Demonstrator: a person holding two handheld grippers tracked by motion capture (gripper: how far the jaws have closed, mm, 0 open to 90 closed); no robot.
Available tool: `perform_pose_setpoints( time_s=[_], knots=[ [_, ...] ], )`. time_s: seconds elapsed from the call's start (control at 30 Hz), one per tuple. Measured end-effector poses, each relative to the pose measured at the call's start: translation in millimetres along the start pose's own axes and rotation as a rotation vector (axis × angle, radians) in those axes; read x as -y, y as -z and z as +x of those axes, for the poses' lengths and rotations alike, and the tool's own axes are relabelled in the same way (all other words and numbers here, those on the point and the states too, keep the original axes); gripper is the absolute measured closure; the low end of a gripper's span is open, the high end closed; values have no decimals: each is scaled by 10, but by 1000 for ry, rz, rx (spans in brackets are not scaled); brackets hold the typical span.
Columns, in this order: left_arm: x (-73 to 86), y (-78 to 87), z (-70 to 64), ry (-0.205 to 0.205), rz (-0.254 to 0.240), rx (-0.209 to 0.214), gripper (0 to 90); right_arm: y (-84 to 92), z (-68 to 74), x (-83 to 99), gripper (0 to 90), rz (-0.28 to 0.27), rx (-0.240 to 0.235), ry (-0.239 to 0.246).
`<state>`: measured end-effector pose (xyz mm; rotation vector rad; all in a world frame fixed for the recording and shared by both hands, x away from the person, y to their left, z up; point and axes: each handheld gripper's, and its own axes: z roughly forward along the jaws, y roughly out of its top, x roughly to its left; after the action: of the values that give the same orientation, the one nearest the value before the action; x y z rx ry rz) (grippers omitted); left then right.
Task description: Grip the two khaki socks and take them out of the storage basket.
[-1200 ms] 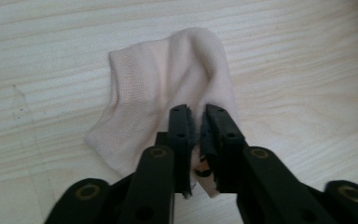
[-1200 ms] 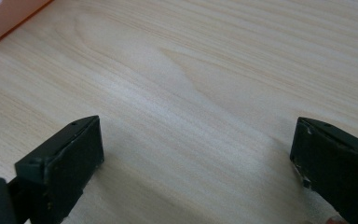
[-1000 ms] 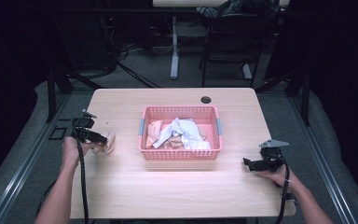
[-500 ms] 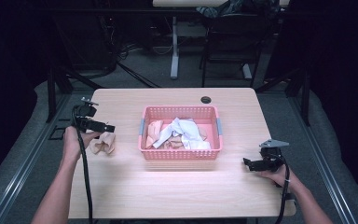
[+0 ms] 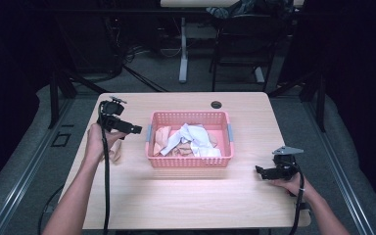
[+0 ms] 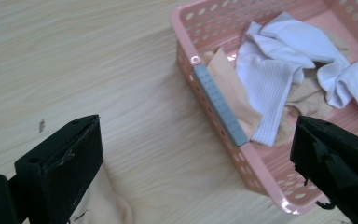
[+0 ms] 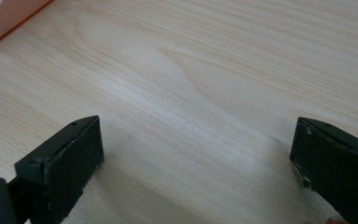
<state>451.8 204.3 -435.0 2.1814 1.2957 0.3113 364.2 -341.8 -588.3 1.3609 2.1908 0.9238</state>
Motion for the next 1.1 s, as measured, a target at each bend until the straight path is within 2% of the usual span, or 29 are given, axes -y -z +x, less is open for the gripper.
perform_pose_setpoints(
  time_s=[0.3,0.47,0.53,0.57,0.87,1.1],
  knots=[
    [-130,-226,-274,-55,22,34,33,0,-2,0,17,0,1,2],
    [-201,-379,-445,-90,36,55,67,-1,0,0,17,-1,0,0],
    [-210,-404,-466,-94,38,56,83,0,-2,0,17,0,2,2],
    [-235,-480,-512,-104,49,58,93,0,-2,0,18,0,2,2],
    [-303,-750,-614,-126,88,61,181,5,-4,-1,17,6,1,5],
    [-342,-973,-603,-111,128,55,247,5,-4,-1,18,5,1,5]
  ],
)
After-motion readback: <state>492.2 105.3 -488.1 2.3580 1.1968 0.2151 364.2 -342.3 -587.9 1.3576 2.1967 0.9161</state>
